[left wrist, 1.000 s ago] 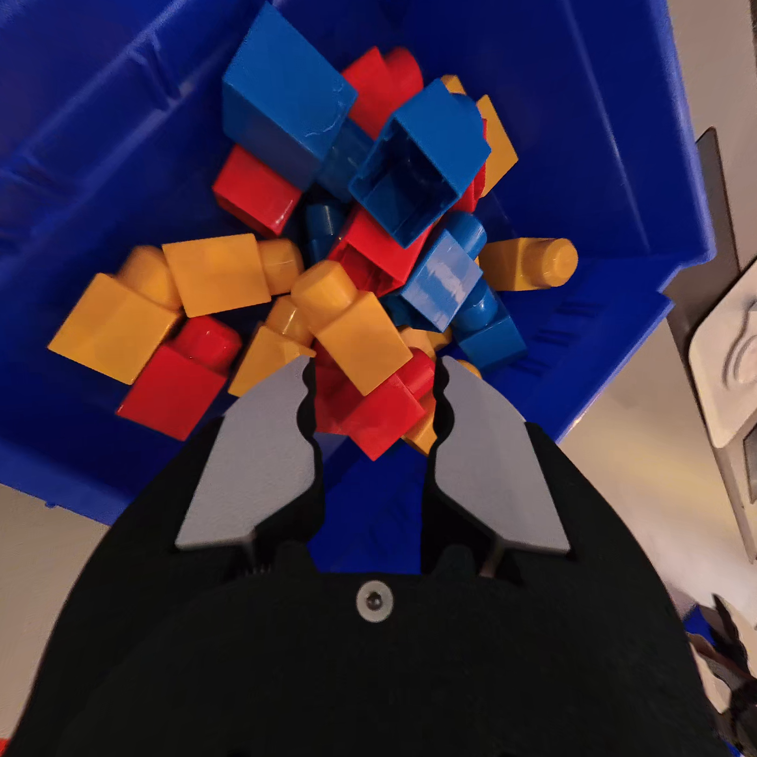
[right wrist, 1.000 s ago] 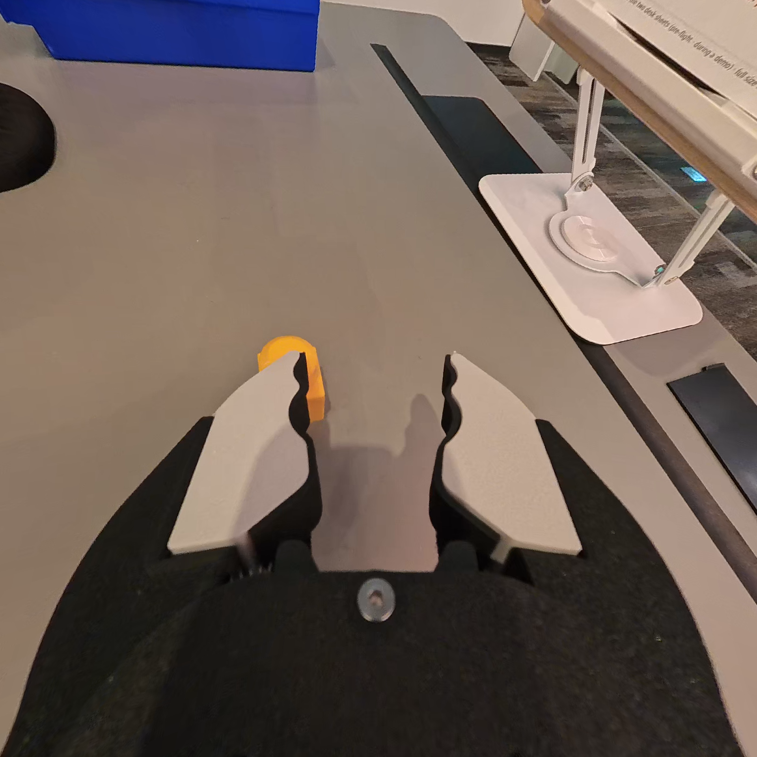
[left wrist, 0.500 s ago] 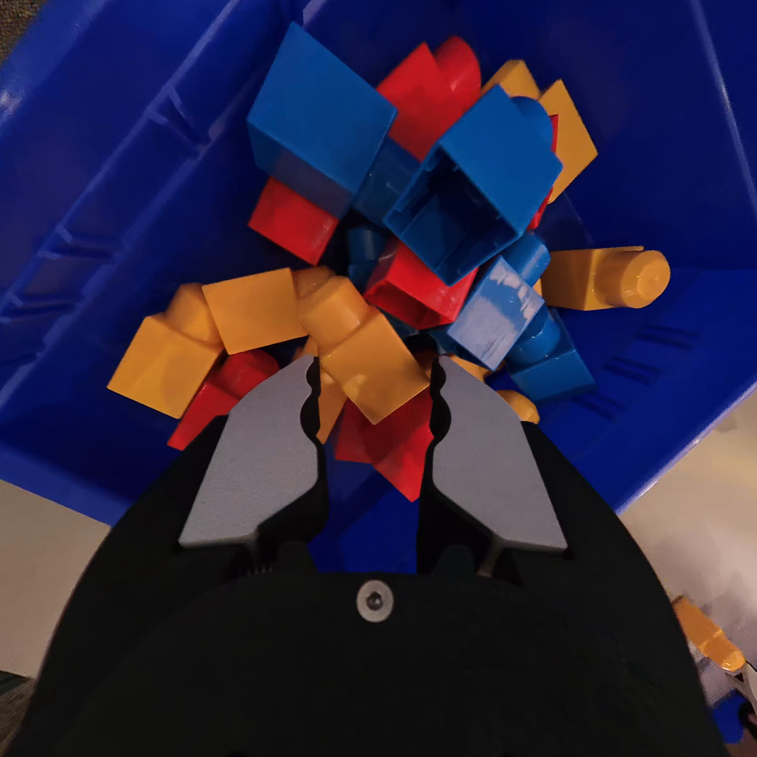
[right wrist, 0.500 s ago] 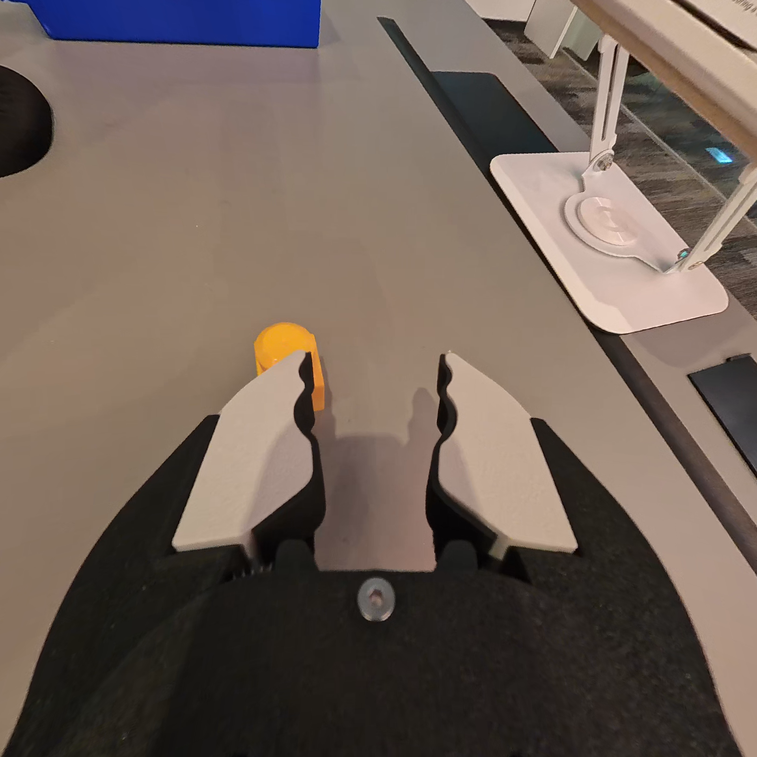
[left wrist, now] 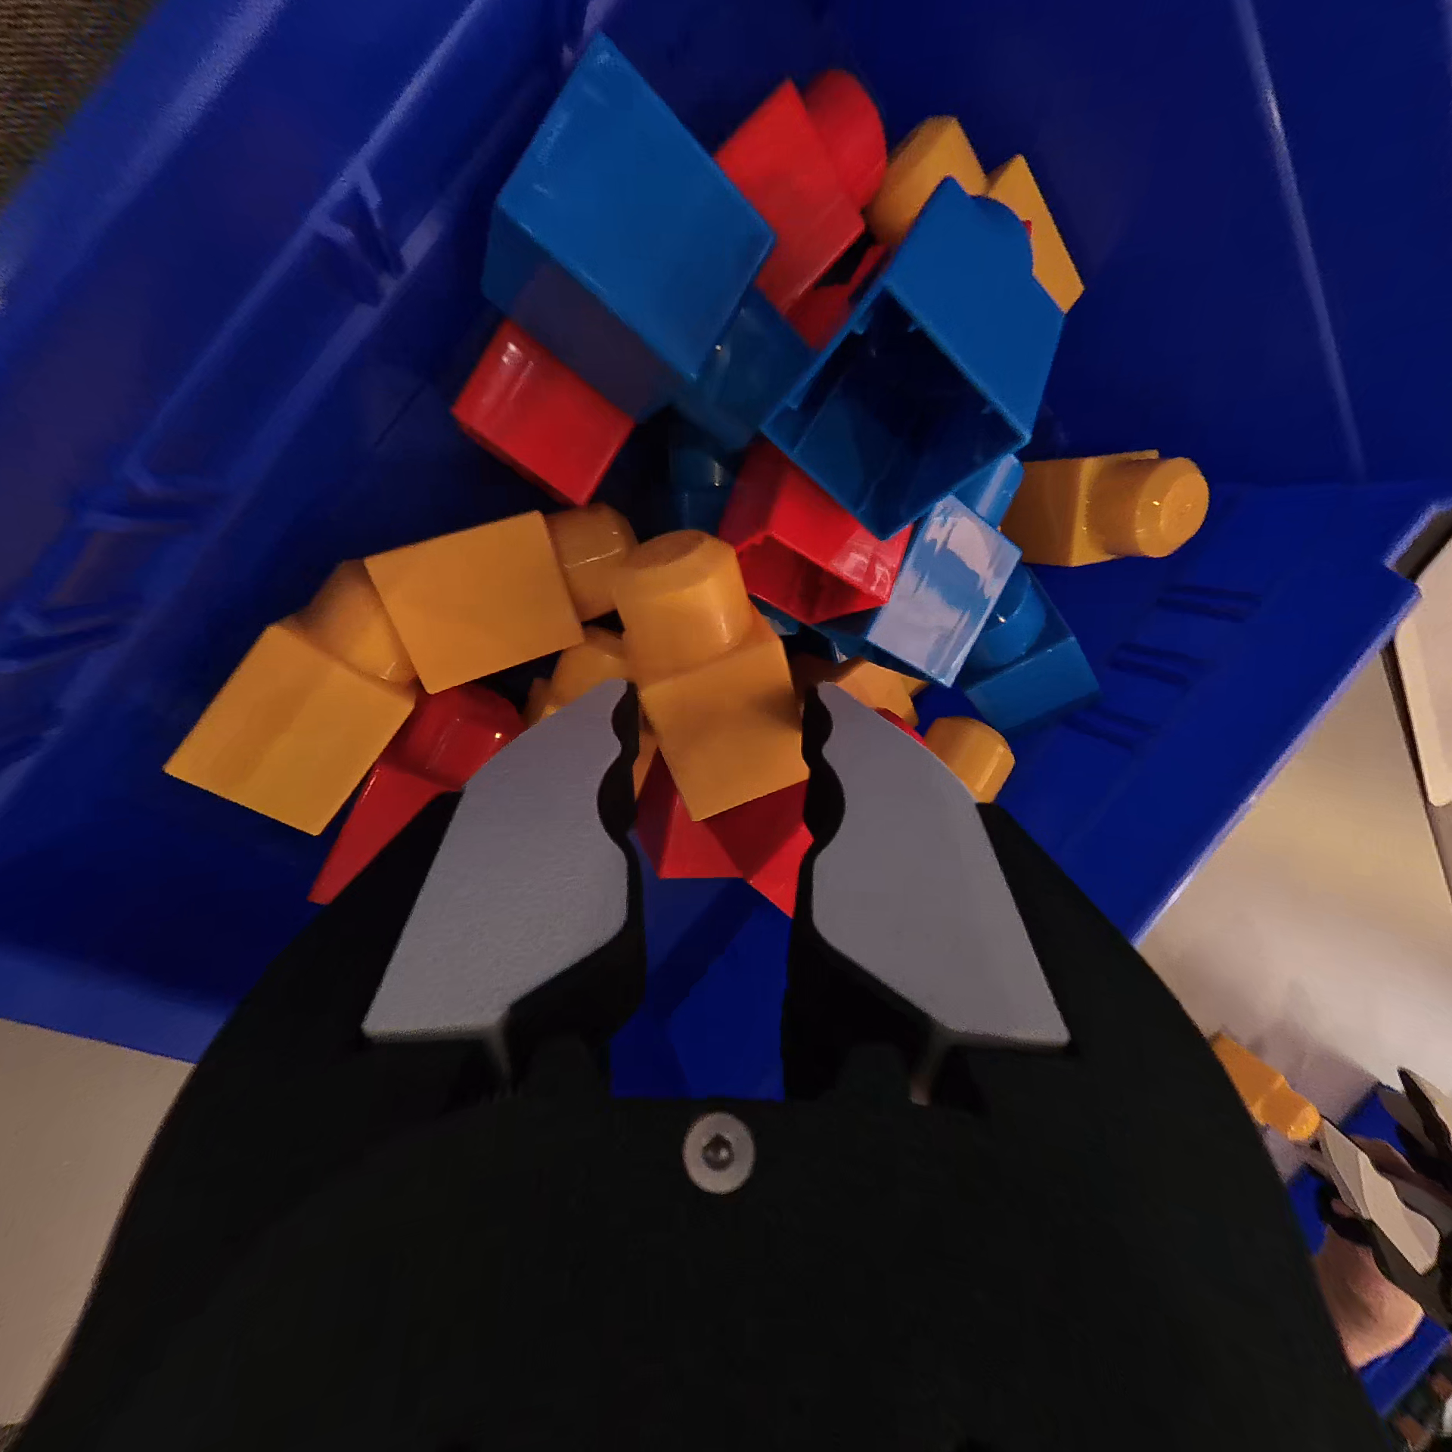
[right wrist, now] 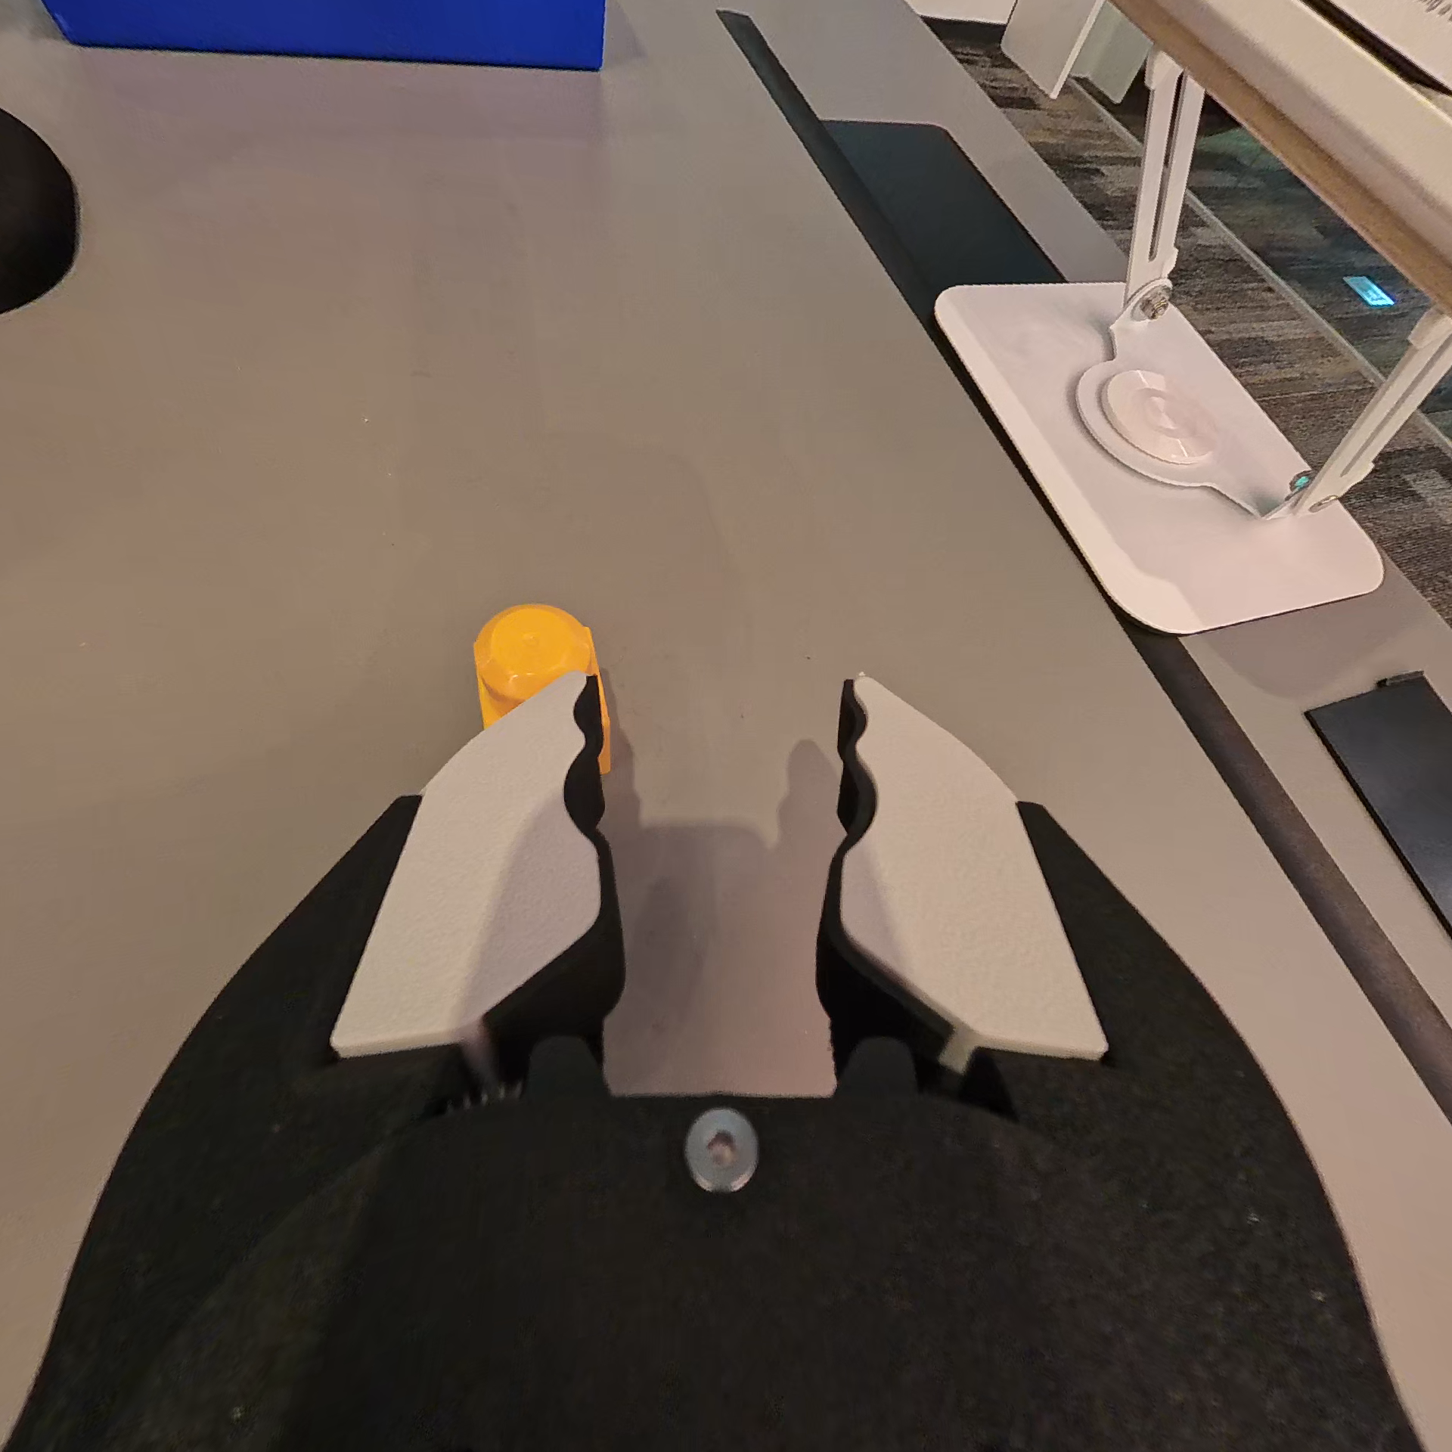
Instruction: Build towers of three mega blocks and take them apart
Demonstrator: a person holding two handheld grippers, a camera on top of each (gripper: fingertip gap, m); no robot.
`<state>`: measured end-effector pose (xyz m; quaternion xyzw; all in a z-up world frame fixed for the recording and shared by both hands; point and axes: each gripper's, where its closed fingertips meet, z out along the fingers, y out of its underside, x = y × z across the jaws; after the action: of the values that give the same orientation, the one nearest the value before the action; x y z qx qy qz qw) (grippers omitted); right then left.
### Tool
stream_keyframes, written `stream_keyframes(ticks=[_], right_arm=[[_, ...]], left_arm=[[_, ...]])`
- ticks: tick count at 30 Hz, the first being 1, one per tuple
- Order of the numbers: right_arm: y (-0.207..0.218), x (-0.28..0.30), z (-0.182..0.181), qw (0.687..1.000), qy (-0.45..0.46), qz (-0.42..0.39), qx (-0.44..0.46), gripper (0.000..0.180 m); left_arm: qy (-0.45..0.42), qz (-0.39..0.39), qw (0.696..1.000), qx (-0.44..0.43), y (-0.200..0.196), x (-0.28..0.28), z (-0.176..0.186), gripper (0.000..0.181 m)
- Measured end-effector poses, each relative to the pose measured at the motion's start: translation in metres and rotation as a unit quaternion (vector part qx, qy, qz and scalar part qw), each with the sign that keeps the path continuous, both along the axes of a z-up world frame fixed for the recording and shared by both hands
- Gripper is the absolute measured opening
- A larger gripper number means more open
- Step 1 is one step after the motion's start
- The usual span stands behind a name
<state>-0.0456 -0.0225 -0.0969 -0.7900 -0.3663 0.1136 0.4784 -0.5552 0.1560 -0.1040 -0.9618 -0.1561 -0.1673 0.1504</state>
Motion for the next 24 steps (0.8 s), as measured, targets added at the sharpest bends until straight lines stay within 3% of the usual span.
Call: stream_keyframes(ticks=[7, 13, 17, 24], right_arm=[[0.000, -0.001, 0.003, 1.000, 0.004, 0.000, 0.006, 0.056], [0.001, -0.001, 0.009, 1.000, 0.007, -0.001, 0.016, 0.056], [0.000, -0.010, 0.028, 0.999, 0.006, 0.009, 0.043, 0.055], [-0.022, -0.073, 0.096, 0.985, 0.071, 0.108, 0.112, 0.054]], left_arm=[[-0.045, -0.051, 0.996, 0.052, 0.001, 0.002, 0.028, 0.039], [-0.110, -0.119, 0.972, 0.171, 0.001, 0.026, 0.092, 0.039], [-0.176, -0.255, 0.914, 0.262, -0.034, 0.097, 0.142, 0.039], [-0.240, -0.482, 0.761, 0.362, -0.143, 0.245, 0.172, 0.039]])
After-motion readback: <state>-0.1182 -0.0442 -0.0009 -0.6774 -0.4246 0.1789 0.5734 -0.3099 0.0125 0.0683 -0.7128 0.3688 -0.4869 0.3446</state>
